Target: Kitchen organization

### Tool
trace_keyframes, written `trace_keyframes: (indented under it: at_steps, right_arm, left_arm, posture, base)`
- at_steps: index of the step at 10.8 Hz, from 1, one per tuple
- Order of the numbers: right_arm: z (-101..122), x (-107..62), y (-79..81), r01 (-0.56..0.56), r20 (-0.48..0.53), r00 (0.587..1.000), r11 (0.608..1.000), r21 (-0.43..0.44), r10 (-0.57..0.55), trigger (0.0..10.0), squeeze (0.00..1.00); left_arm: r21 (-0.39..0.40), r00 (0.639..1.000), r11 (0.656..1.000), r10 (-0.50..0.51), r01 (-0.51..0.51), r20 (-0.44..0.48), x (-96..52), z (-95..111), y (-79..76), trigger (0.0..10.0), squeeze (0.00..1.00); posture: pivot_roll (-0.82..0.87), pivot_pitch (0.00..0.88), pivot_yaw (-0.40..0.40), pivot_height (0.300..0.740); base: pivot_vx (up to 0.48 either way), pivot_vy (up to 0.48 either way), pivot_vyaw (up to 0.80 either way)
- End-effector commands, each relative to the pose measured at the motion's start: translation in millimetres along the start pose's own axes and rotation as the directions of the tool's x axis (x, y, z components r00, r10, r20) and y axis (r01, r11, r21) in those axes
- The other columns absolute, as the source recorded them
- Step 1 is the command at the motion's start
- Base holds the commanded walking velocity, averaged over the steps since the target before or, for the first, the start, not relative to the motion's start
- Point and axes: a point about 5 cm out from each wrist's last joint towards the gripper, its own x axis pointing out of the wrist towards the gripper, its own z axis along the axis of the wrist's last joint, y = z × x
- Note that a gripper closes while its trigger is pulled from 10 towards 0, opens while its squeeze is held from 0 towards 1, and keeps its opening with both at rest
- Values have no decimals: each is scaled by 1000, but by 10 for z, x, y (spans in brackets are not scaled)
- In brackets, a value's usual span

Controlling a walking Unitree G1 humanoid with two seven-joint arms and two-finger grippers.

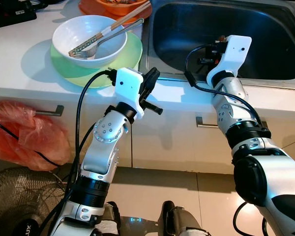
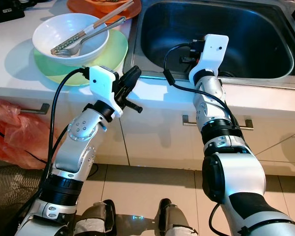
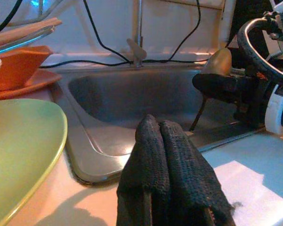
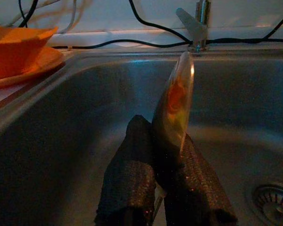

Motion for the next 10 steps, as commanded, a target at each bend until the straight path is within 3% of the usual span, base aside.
trace_keyframes:
  at_steps: [1,5,7,10]
  right_arm:
    - [4,-2,-45,15,-2,1000,1000,-6,-15,10000,0]
    - [66,-14,12,-16,68,998,1000,15,14,10000,0]
    - [142,26,106,-30,91,996,999,26,27,10000,0]
    - [99,8,144,-33,91,995,999,42,29,10000,0]
  left_arm:
    - [-1,1000,1000,-20,20,7,8,29,-55,10000,0]
    - [2,1000,1000,-5,5,18,-7,50,-26,10000,0]
    - [26,999,1000,-8,7,46,99,133,45,10000,0]
    - [36,998,999,-7,5,57,121,156,79,10000,0]
  posture:
    - [199,217,-47,740]
    - [197,193,-42,740]
    - [201,148,-33,740]
    - [208,97,-25,740]
  base:
    - [0,0,0]
    - [0,0,0]
    - [0,0,0]
    - [0,0,0]
